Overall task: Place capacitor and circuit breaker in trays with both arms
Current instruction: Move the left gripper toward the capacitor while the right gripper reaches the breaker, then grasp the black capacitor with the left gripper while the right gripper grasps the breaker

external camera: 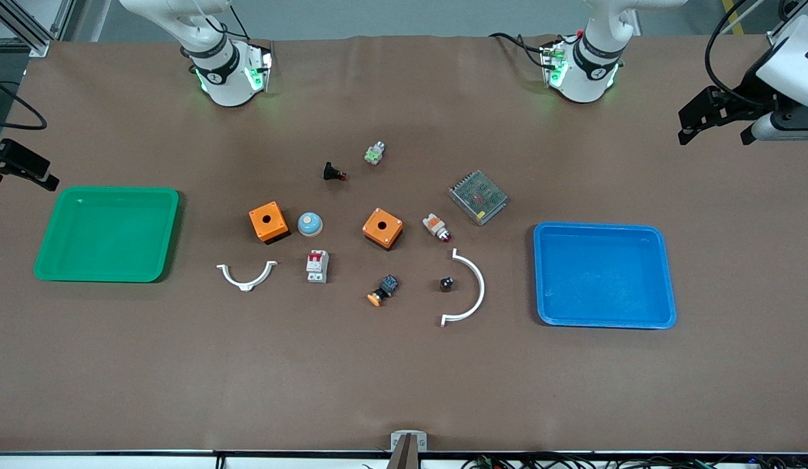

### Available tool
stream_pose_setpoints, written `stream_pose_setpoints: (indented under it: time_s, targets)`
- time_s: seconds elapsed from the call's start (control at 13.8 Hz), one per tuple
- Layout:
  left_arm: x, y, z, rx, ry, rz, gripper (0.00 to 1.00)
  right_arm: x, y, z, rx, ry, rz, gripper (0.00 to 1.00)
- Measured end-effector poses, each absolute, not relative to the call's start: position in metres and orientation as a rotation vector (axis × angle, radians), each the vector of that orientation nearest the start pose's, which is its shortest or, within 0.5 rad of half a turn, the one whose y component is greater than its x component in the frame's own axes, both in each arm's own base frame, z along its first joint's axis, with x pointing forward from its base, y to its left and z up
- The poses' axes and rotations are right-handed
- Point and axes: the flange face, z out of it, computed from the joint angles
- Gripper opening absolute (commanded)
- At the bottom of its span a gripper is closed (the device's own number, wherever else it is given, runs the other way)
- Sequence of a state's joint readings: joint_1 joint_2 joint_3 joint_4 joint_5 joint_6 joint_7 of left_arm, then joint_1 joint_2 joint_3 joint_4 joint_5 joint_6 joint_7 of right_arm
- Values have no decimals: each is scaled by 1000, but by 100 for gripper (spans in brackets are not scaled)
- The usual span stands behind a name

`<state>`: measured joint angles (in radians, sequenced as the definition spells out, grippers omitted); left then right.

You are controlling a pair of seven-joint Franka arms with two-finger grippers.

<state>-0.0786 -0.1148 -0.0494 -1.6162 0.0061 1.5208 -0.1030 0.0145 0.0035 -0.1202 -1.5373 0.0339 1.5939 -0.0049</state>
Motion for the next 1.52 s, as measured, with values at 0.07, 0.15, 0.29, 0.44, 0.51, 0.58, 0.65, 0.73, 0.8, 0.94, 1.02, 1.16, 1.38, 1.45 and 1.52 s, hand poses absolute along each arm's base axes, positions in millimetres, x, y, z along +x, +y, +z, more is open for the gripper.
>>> stream_pose_setpoints:
  time_s: [0.07, 0.15, 0.29, 0.44, 0.51, 0.58, 0.65, 0.73, 0.8, 0.94, 1.02, 1.16, 1.38, 1.45, 1.52]
  targets:
    - [510, -67, 659, -3132, 38, -29, 100, 556, -55, 641, -3106, 157, -85, 100]
    - [510, -67, 658, -3132, 38, -24, 100, 556, -55, 641, -3106, 157, -85, 100]
    - [515, -69, 650, -3130, 45, -1, 100, 556, -55, 641, -3106, 157, -85, 100]
    - [527, -82, 630, -3127, 79, 53, 100, 556, -55, 641, -3106, 157, -84, 100]
    - [537, -93, 615, -3124, 106, 87, 100, 556, -55, 640, -3106, 157, -82, 100]
    - [549, -108, 596, -3118, 147, 113, 100, 556, -55, 639, -3106, 156, -76, 100]
    - [560, -129, 574, -3107, 189, 123, 100, 558, -54, 636, -3107, 153, -64, 100]
    - [571, -153, 550, -3098, 207, 129, 100, 560, -52, 631, -3108, 148, -50, 100]
    - [580, -177, 526, -3096, 213, 137, 100, 563, -50, 626, -3109, 142, -36, 100]
    - [594, -222, 476, -3101, 188, 143, 100, 569, -44, 615, -3110, 125, -7, 100]
    - [601, -246, 452, -3106, 150, 140, 100, 572, -41, 610, -3111, 116, 9, 100]
    - [614, -294, 404, -3125, 47, 112, 95, 578, -26, 593, -3111, 75, 66, 100]
    - [624, -362, 324, -3162, -103, 27, 86, 591, 33, 545, -3088, -52, 204, 100]
    - [624, -380, 298, -3172, -145, -11, 83, 596, 60, 525, -3059, -58, 247, 100]
    - [622, -393, 275, -3176, -171, -43, 81, 602, 86, 504, -3028, -37, 276, 100]
